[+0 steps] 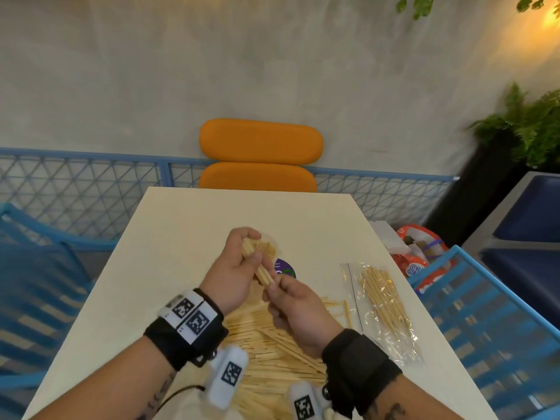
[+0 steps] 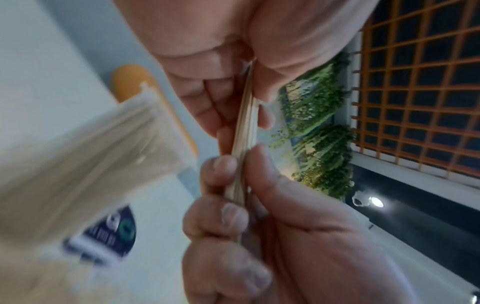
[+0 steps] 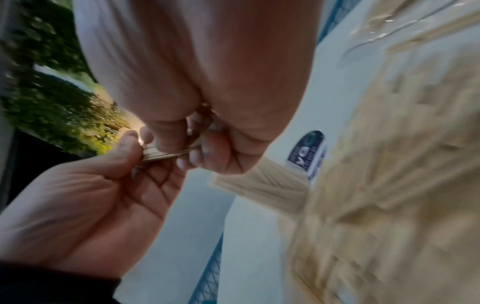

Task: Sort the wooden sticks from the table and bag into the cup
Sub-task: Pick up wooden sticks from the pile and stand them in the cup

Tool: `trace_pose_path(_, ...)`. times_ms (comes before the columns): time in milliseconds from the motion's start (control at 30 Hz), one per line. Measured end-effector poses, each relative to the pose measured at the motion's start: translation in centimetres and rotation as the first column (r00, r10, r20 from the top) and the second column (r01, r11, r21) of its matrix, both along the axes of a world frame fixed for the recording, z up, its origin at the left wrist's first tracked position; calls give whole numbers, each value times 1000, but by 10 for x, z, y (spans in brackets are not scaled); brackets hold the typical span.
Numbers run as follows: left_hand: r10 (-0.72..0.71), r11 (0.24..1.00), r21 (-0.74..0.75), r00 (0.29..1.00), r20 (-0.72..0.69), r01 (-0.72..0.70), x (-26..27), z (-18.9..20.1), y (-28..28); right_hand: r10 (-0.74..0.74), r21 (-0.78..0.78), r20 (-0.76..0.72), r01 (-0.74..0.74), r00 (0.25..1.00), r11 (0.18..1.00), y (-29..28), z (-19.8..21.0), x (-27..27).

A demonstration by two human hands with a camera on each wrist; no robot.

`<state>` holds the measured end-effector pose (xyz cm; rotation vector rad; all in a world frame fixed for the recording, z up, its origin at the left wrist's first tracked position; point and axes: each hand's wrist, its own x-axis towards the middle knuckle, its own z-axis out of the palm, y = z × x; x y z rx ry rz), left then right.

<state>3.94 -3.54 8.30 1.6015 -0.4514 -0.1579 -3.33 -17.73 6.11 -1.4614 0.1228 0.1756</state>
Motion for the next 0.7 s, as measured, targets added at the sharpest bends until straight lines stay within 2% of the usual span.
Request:
trace_pose_path(100,72,997,-5,995,72,-71,24,27,3,-72,-134,88,84,993,987,-3,19,19)
trace_pose_path(200,198,980,2,970,139,-200,48,45,4,-260,-158,79,270,962,950,-15,22,35)
trace_pose_path(267,224,966,78,951,211,-245,57,48,1,-358,-177,64,364,931,915,-26,17,39)
trace_pose_path(333,200,952,178,944,262,-251,61,44,-3,-382,-234,75,389,921,891,-34,11,40)
trace_pose_path(433,131,909,343,944,302,-236,62,24,-10,-246,-441,166,295,955,848,-40,-1,40)
trace_pose_path(533,70,884,426,955,287,-193,63,-2,-14,3,-686,205,142,979,713,-37,-9,45)
trace_pose_path(600,1,870,476,965,261,-129,61,-18,-16,92,-743,175,70,980,666,-31,-12,47)
trace_pose_path(700,-95,821,561,945,314,-104,60,-36,-16,119,-766,148,38,982,641,-22,-19,48)
